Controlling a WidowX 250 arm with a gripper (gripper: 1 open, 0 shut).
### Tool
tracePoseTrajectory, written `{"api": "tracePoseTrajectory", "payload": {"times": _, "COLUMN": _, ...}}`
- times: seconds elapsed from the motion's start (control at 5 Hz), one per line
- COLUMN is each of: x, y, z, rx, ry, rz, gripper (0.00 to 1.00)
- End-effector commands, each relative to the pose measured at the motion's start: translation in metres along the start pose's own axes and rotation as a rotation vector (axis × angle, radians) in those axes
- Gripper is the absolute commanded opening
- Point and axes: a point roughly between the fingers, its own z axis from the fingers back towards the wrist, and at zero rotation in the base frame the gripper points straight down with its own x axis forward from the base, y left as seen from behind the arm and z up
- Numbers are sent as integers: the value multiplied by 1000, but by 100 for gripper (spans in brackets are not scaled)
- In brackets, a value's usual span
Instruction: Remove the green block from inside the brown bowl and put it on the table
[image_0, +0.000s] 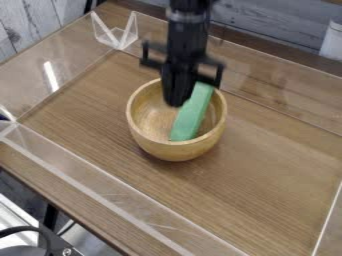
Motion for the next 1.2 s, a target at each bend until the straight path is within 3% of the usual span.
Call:
{"api": "tracePoseTrajectory", "payload": {"times": 0.0, "x": 9, "y": 5, "z": 57, "rx": -29, "ry": -152, "rz": 23, "gripper": 0}}
{"api": "tracePoseTrajectory", "payload": {"times": 0.2, "x": 14, "y": 2, "z": 85, "rx": -61, "ry": -185, "rz": 16, "gripper": 0}}
{"api": "tracePoseTrajectory", "payload": {"times": 0.4, "x": 8, "y": 6, "z": 66, "rx": -49, "ry": -151, "rz": 11, "gripper": 0}}
{"api": "tracePoseTrajectory", "payload": {"times": 0.6, "x": 4, "y": 9, "z": 49, "rx": -36, "ry": -119, "rz": 8, "gripper": 100}}
{"api": "tracePoseTrajectory", "payload": {"times": 1.0, "x": 1, "y": 11, "z": 19, "rx": -23, "ry": -79, "rz": -7, "gripper": 100}}
